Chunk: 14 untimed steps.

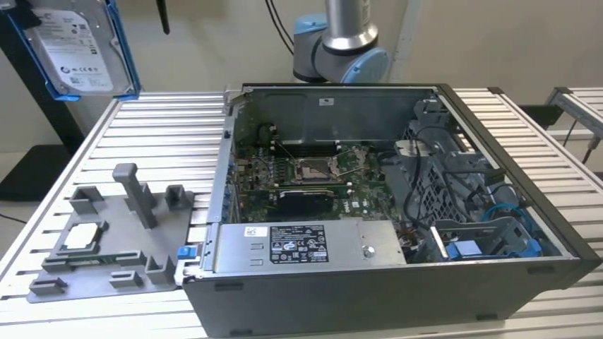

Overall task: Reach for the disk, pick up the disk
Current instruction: 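Pick up the disk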

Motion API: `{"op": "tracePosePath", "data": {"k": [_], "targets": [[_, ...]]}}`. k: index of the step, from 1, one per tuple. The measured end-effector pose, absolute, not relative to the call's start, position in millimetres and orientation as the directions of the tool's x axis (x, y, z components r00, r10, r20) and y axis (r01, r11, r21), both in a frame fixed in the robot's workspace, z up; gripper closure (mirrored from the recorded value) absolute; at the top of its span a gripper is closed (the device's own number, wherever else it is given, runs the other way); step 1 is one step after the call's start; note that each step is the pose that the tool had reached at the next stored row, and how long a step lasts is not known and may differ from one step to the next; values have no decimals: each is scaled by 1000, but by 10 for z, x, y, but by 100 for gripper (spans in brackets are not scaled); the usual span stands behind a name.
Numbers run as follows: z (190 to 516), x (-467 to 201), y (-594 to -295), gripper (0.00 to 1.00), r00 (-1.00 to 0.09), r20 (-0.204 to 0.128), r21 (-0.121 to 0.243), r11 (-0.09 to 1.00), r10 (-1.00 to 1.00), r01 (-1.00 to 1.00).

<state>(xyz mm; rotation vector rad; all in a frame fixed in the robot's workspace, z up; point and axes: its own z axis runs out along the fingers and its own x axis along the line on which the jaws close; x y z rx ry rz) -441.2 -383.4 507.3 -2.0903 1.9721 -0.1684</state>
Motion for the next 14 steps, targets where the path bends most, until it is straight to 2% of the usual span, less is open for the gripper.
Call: {"op": "tracePosePath", "data": {"k": [4, 14], "targets": [[5203, -4372, -3833, 100, 71, -95, -268, -43, -993, -963], [5196, -4082, -3834, 100, 72, -94, -281, -43, -993, -959]]}}
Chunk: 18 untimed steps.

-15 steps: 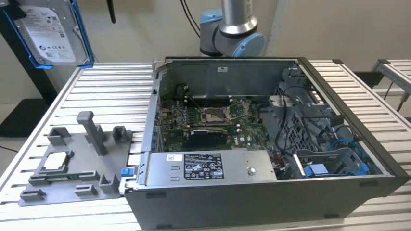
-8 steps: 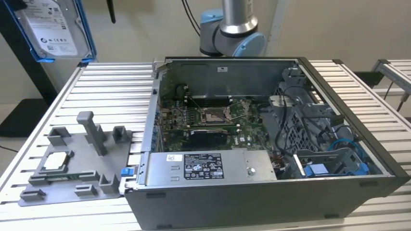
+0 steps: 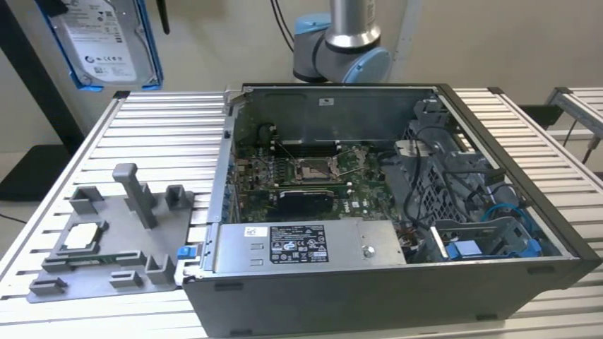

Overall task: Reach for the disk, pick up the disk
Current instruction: 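Pick up the disk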

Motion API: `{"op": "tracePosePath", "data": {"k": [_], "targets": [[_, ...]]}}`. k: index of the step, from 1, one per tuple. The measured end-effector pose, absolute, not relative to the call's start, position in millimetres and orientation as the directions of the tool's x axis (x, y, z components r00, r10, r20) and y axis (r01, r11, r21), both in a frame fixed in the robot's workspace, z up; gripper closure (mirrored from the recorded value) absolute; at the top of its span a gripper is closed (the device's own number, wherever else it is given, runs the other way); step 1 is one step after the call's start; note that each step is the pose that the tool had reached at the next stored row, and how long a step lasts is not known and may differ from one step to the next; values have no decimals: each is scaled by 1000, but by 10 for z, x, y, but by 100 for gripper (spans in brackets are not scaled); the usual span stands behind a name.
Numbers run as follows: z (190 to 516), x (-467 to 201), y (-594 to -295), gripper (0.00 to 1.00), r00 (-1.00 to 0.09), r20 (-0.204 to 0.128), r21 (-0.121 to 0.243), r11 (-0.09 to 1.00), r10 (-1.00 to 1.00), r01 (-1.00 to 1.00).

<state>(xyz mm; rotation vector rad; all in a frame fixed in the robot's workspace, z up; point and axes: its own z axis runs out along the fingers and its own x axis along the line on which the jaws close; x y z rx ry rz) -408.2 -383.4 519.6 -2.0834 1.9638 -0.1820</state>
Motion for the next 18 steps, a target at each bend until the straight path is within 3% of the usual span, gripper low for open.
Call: {"op": "tracePosePath", "data": {"k": [18], "targets": [[5181, -3313, -3834, 100, 74, -93, -298, -44, -993, -954]]}}
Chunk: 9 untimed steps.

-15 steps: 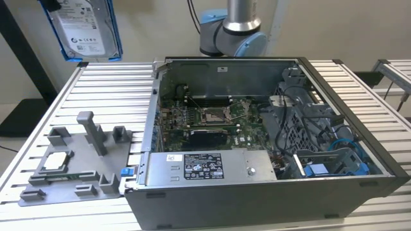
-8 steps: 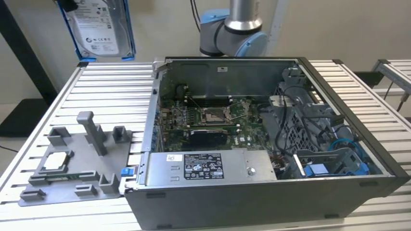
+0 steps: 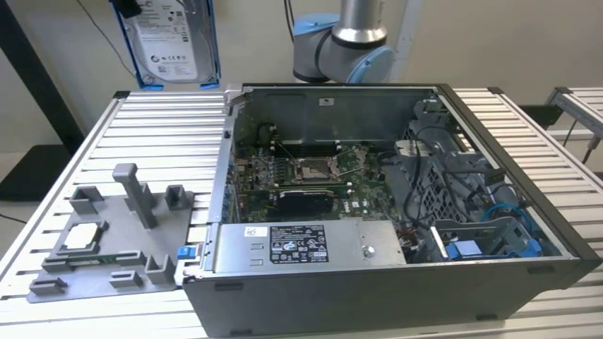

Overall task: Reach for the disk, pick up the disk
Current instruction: 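Pick up the disk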

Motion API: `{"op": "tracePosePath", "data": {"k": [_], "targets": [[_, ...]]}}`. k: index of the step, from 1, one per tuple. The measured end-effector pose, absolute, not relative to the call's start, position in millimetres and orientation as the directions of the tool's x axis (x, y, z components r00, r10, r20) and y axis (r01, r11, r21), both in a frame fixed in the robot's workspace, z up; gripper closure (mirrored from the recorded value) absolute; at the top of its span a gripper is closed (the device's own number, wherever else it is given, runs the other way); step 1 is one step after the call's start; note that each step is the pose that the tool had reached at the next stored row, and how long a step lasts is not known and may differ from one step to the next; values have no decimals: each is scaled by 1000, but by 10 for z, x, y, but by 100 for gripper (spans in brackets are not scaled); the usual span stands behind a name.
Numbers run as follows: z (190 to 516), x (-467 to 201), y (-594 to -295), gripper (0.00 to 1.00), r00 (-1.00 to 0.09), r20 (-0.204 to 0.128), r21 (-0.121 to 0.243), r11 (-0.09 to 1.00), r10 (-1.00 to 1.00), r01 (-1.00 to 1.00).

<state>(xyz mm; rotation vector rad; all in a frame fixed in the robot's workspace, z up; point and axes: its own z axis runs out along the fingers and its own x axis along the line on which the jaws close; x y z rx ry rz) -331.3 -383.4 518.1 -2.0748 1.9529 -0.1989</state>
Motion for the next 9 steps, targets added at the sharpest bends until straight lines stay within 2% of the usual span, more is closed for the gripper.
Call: {"op": "tracePosePath", "data": {"k": [9], "targets": [[5171, -2974, -3834, 100, 75, -93, -303, -43, -993, -952]]}}
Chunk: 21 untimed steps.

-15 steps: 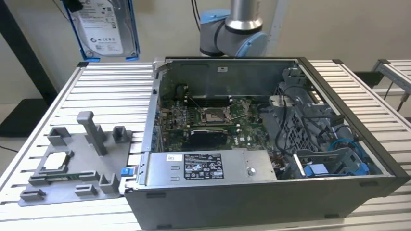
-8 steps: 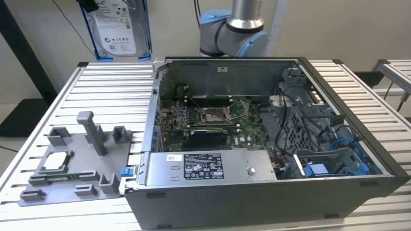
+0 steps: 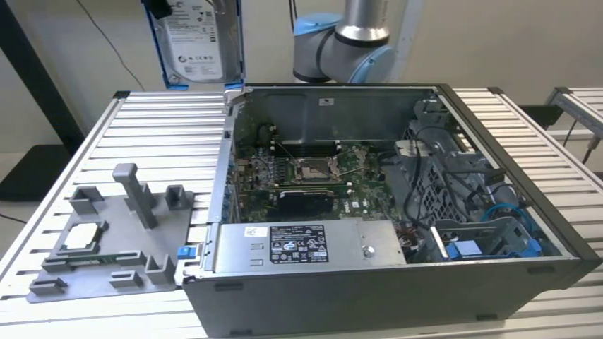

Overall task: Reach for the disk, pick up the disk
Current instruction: 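Pick up the disk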

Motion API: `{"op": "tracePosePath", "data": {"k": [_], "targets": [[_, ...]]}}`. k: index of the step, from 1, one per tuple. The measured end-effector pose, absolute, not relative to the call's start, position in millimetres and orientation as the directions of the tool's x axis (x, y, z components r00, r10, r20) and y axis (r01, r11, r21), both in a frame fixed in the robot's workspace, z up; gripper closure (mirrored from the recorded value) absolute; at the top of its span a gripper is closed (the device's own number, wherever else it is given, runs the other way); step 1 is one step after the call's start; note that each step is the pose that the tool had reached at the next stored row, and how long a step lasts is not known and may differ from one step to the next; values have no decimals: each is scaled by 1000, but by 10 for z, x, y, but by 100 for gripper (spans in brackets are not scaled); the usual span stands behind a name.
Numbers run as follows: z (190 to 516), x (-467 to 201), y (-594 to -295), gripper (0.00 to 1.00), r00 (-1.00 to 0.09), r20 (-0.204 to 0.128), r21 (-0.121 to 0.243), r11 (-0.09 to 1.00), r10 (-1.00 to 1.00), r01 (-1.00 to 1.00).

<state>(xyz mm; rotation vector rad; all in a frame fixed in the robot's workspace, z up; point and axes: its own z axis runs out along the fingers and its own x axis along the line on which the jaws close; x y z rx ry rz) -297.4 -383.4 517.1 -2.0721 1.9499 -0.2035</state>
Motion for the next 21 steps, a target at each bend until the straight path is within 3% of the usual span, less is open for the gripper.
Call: {"op": "tracePosePath", "data": {"k": [21], "targets": [[5168, -2191, -3833, 100, 75, -94, -303, -43, -993, -952]]}}
